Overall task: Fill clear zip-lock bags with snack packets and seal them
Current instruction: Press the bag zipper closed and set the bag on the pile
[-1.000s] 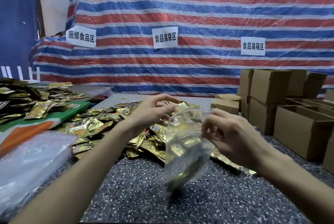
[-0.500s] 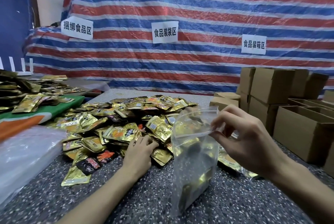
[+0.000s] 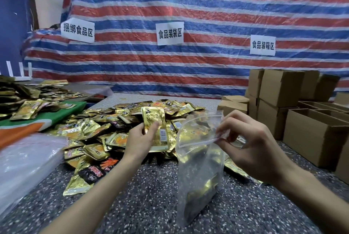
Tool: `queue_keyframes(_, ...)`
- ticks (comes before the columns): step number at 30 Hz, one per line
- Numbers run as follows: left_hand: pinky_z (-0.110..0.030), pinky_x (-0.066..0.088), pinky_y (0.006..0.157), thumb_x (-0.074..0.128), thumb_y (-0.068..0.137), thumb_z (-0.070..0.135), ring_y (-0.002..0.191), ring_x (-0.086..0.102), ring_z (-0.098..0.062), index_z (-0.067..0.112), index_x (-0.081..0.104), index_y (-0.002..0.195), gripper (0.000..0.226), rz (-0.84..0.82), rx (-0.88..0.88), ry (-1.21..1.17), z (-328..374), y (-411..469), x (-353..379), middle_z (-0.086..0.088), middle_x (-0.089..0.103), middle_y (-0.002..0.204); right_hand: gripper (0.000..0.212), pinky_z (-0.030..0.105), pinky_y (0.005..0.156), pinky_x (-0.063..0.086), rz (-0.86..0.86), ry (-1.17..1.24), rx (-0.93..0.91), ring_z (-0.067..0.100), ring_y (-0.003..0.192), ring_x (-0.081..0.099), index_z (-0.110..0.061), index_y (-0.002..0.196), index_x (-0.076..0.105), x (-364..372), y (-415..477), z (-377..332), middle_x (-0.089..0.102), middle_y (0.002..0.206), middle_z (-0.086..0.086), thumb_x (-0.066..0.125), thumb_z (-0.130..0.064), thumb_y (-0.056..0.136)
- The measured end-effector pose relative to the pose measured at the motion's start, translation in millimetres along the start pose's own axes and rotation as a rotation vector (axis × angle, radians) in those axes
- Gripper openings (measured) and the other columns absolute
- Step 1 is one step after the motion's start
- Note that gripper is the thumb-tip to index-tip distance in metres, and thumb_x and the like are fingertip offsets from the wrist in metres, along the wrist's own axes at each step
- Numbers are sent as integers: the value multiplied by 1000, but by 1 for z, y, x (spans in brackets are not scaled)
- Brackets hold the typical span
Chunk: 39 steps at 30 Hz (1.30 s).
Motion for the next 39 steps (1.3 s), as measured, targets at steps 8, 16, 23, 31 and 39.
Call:
queue_keyframes(8, -24, 52, 63, 66, 89, 36, 68, 68, -10, 14, 67, 95, 23, -65, -68, -469, 43, -21, -2, 5, 73, 72, 14, 35, 62, 55, -30, 0, -2, 9, 72, 63, -14, 85, 68, 4, 4, -7, 59, 94, -10, 79, -7, 81)
queue_keyframes(16, -28, 56, 75, 69, 76, 41, 91, 74, -14, 18, 71, 103, 36, -166, 119, -476, 126, -40, 5, -1, 77, 97, 12, 33, 64, 56, -71, -9, 18, 9, 74, 64, -16, 86, 67, 6, 7, -14, 58, 96, -12, 78, -10, 83)
queue_keyframes(23, -39, 61, 73, 79, 82, 14, 81, 74, -17, 17, 74, 93, 12, -163, 280, -78, 142, -54, 20, 1, 77, 86, 11, 32, 63, 55, -69, -2, 28, 7, 71, 63, -15, 83, 69, 7, 12, -19, 60, 92, -8, 78, -9, 83)
queue_keyframes(31, -40, 54, 84, 78, 69, 35, 78, 69, -12, 26, 72, 84, 18, -226, 304, 614, 133, -62, 28, 9, 73, 75, 8, 32, 63, 56, -91, -23, 23, 6, 74, 62, -15, 85, 71, 8, 12, -25, 61, 93, -7, 78, -11, 84)
queue_keyframes(39, -47, 34, 93, 52, 87, 64, 80, 56, -18, 20, 59, 77, 46, -252, 405, 1077, 142, -60, 32, 6, 61, 75, 9, 28, 61, 53, -84, -62, -15, 6, 72, 60, -15, 83, 69, 8, 13, -28, 58, 88, -7, 78, -11, 84)
Point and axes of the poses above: each hand's wrist, its own y-axis towards the middle knuckle, its own x-axis out of the palm, z = x × y, the point moved 7 cm from there along y, towards the middle knuckle
